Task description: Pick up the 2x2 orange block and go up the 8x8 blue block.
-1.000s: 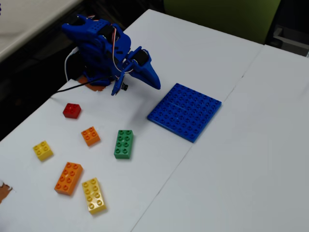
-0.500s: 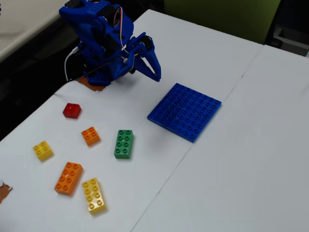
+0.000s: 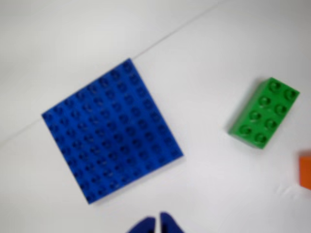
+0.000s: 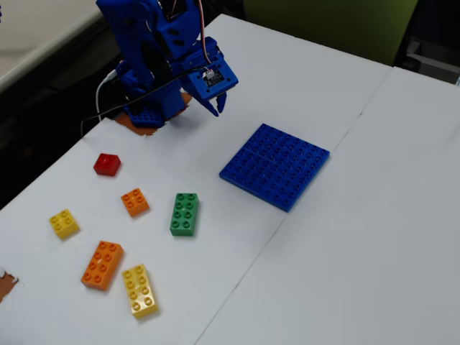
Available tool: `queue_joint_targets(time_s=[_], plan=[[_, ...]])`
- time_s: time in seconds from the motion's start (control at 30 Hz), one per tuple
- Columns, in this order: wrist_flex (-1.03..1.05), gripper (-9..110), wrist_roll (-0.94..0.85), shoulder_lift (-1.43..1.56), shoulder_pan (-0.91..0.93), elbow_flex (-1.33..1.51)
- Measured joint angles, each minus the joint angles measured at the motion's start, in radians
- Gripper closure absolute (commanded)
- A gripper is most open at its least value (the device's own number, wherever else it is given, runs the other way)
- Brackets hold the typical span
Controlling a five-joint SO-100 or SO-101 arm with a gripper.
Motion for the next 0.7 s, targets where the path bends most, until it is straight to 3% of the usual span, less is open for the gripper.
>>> queue_joint_targets(time_s=[0.23, 0.7], plan=[[0.239, 102, -0.241, -0.161, 0.158, -0.221], [0.272, 102, -0.514, -0.305, 0.428, -0.331]])
